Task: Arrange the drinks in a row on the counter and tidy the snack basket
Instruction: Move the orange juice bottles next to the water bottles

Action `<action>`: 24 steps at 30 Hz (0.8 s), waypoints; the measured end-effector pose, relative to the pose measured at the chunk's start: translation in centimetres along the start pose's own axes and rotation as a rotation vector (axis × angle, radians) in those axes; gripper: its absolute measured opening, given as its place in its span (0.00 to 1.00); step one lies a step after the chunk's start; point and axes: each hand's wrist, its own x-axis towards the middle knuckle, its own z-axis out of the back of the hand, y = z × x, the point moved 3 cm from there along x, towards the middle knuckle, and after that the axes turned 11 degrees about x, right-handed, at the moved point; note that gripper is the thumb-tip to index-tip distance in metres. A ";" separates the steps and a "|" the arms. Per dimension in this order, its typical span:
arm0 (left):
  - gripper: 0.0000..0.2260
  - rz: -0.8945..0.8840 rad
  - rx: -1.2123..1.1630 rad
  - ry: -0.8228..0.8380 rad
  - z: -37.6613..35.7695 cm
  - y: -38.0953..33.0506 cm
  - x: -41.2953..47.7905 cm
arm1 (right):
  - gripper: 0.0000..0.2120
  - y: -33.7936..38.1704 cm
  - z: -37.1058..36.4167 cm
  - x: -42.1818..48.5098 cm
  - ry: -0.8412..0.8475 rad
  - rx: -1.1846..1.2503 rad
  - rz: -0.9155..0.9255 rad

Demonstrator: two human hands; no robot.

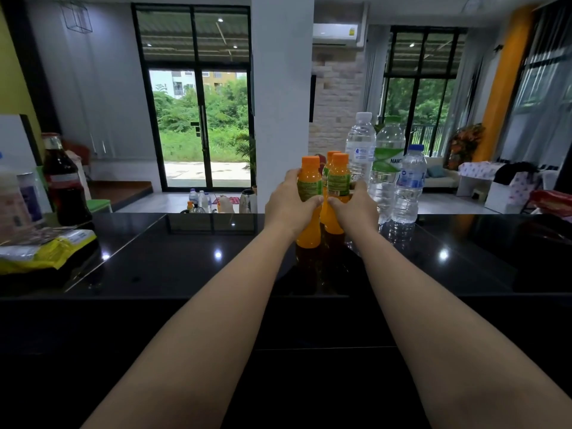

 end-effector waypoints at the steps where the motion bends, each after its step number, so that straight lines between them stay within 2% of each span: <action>1: 0.28 -0.002 -0.002 -0.001 0.0 0.0 0.0 | 0.20 -0.1 0.0 0.0 -0.002 0.010 0.004; 5: 0.28 0.019 -0.016 -0.006 -0.3 0.1 0.2 | 0.23 -0.7 -0.1 -0.1 -0.002 0.059 0.004; 8: 0.25 0.068 -0.033 -0.012 -0.5 0.2 0.3 | 0.30 -1.2 0.1 -0.3 0.025 0.088 -0.007; 11: 0.23 0.069 -0.013 -0.016 -0.6 -0.2 0.4 | 0.31 -1.4 0.9 -0.7 0.046 0.095 0.008; 17: 0.22 0.046 0.049 0.011 -1.5 -2.5 -0.3 | 0.37 -0.9 2.6 -2.2 0.210 0.171 0.030; 21: 0.24 0.016 0.056 0.025 -2.6 -4.4 -1.2 | 0.29 -1.2 3.5 -3.2 0.359 0.162 0.065; 24: 0.24 0.017 0.014 0.019 -3.4 -5.5 -1.7 | 0.33 -1.6 4.0 -3.4 0.395 0.152 0.068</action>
